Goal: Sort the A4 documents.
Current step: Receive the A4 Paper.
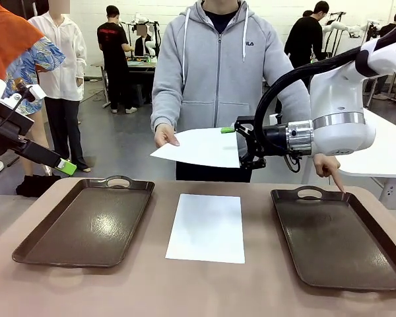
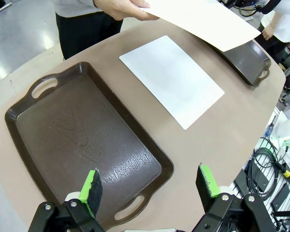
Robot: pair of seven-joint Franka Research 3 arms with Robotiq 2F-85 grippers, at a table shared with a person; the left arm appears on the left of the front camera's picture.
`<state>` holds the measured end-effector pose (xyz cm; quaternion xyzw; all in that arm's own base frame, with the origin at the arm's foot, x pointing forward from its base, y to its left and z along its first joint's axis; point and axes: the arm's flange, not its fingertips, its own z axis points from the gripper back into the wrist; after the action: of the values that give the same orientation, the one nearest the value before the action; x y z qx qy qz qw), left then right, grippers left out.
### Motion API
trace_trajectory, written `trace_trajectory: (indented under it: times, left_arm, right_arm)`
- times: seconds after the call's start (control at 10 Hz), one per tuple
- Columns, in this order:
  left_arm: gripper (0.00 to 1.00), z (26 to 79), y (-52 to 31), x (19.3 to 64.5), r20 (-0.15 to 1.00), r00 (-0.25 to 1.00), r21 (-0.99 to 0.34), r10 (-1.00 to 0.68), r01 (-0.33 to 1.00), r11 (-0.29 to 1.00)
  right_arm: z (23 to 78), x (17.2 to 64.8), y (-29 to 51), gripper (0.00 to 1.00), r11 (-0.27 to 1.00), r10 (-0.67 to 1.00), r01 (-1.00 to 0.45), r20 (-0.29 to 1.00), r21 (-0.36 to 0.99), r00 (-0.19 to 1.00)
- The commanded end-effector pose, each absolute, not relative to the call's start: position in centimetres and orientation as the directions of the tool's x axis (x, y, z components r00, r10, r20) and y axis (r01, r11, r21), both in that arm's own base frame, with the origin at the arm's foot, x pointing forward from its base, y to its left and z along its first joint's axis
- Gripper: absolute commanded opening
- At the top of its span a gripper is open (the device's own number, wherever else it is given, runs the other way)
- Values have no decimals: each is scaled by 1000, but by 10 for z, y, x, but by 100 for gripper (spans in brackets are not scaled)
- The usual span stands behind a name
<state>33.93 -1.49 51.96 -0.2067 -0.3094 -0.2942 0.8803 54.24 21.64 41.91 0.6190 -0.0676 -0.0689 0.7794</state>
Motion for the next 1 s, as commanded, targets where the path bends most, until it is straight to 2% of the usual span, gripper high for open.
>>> trace_trajectory:
  times: [0.0,0.2,0.9]
  left_arm:
    - [100,519,-14,340,671,629,-187,-394,657,730]
    - [100,519,-14,340,671,629,-187,-394,657,730]
    - [100,519,-14,340,671,629,-187,-394,657,730]
  right_arm:
    - [415,541,215,100,192,-183,50,-15,980,983]
    - [414,538,216,100,215,-143,63,-32,975,989]
    - [414,541,211,32,187,-145,65,-38,980,989]
